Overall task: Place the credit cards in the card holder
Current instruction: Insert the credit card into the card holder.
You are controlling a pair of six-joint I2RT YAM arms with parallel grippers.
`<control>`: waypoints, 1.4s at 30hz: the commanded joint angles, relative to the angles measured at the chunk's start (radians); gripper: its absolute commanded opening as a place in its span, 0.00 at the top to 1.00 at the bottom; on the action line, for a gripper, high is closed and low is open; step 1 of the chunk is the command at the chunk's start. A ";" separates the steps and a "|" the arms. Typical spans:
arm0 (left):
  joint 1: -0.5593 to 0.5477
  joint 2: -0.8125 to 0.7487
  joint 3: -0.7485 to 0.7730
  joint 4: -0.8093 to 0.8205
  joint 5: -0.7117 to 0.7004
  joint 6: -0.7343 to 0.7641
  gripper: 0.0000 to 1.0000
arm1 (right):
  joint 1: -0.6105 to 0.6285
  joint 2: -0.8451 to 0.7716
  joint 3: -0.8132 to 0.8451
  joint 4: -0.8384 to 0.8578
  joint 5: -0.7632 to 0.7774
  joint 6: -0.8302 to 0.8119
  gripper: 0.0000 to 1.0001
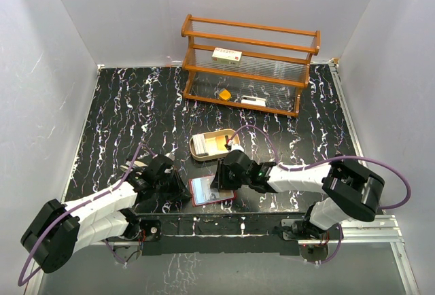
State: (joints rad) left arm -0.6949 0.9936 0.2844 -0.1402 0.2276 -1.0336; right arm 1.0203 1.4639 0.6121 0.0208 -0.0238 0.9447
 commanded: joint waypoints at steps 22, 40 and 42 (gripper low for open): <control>0.001 0.008 -0.025 -0.006 0.016 -0.002 1.00 | 0.041 0.029 0.074 -0.056 0.006 -0.016 0.59; 0.001 0.018 -0.033 0.028 0.030 -0.013 1.00 | 0.052 0.079 0.101 0.036 -0.095 -0.041 0.67; 0.001 0.016 -0.029 0.019 0.025 -0.009 1.00 | 0.053 0.073 0.102 0.019 -0.087 -0.043 0.66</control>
State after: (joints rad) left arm -0.6949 1.0061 0.2665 -0.0849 0.2584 -1.0481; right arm 1.0573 1.5295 0.6704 0.0017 -0.0929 0.9142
